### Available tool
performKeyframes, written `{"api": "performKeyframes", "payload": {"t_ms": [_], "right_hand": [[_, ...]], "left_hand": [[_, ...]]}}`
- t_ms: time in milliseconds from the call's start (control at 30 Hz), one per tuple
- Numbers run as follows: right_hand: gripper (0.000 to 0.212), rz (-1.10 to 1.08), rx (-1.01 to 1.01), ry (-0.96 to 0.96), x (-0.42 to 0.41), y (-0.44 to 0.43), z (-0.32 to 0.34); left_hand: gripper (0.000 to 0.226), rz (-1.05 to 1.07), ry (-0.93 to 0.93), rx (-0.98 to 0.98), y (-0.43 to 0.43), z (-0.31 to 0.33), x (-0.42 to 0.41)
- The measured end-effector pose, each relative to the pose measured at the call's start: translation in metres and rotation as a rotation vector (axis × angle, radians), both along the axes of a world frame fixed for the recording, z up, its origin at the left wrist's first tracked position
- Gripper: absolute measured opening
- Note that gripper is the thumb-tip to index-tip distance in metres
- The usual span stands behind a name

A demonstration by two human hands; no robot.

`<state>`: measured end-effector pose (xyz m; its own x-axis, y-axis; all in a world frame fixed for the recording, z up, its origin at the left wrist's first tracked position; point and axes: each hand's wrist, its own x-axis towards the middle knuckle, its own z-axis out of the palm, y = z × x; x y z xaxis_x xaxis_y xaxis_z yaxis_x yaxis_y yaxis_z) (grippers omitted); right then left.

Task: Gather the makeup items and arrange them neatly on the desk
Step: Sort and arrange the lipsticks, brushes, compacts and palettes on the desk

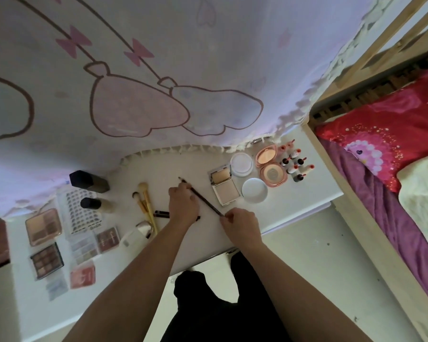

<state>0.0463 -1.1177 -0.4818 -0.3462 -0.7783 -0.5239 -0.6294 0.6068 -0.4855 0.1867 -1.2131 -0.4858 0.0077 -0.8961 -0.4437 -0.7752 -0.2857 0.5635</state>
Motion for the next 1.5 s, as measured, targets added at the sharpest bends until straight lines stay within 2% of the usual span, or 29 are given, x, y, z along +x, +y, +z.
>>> {"api": "performKeyframes", "payload": {"t_ms": [100, 167, 233, 367, 500, 567, 667, 867, 933, 967, 1100, 1200, 1333, 1400, 1500], "right_hand": [[0.031, 0.061, 0.026, 0.097, 0.007, -0.003, -0.002], [0.033, 0.058, 0.041, 0.115, 0.009, -0.005, -0.006], [0.034, 0.049, 0.05, 0.12, 0.01, -0.006, -0.008], [0.029, -0.017, -0.017, 0.089, 0.016, -0.004, -0.002], [0.025, 0.197, -0.139, 0.009, 0.035, -0.011, -0.002], [0.03, 0.326, -0.105, -0.012, 0.05, -0.016, -0.005], [0.027, 0.36, -0.062, 0.002, 0.073, -0.022, -0.011], [0.022, 0.248, -0.013, -0.082, 0.09, -0.024, -0.015], [0.021, 0.224, -0.017, -0.089, 0.09, -0.024, -0.014], [0.021, 0.195, -0.029, -0.103, 0.09, -0.024, -0.012], [0.017, 0.04, -0.125, -0.276, 0.093, -0.022, 0.008], [0.008, -0.034, -0.163, -0.442, 0.095, -0.017, 0.024], [0.008, -0.102, -0.148, -0.607, 0.095, -0.022, 0.05], [0.017, -0.114, -0.152, -0.684, 0.094, -0.028, 0.068], [0.032, -0.029, -0.196, -0.609, 0.089, -0.036, 0.092]], "left_hand": [[0.029, 0.112, 0.281, 0.104, 0.002, -0.001, -0.006], [0.028, 0.118, 0.328, 0.115, 0.004, 0.001, -0.007], [0.032, 0.071, 0.267, 0.063, 0.005, 0.004, 0.0], [0.038, -0.075, 0.029, -0.119, 0.007, 0.01, 0.033], [0.038, -0.223, -0.155, -0.284, 0.019, 0.01, 0.074], [0.045, -0.429, -0.268, -0.223, 0.033, 0.007, 0.087], [0.059, -0.671, -0.419, -0.099, 0.052, 0.001, 0.099], [0.067, -0.744, -0.486, -0.048, 0.052, 0.003, 0.121], [0.061, -0.69, -0.379, -0.074, 0.051, 0.005, 0.125], [0.056, -0.588, -0.268, -0.095, 0.049, 0.006, 0.126], [0.04, 0.176, 0.192, -0.082, 0.032, 0.032, 0.115], [0.033, 0.524, 0.536, 0.006, 0.012, 0.061, 0.103], [0.017, 0.616, 0.766, -0.017, -0.008, 0.08, 0.1], [0.018, 0.639, 0.869, 0.021, -0.012, 0.087, 0.096], [0.019, 0.678, 1.041, 0.122, -0.016, 0.098, 0.091]]}}
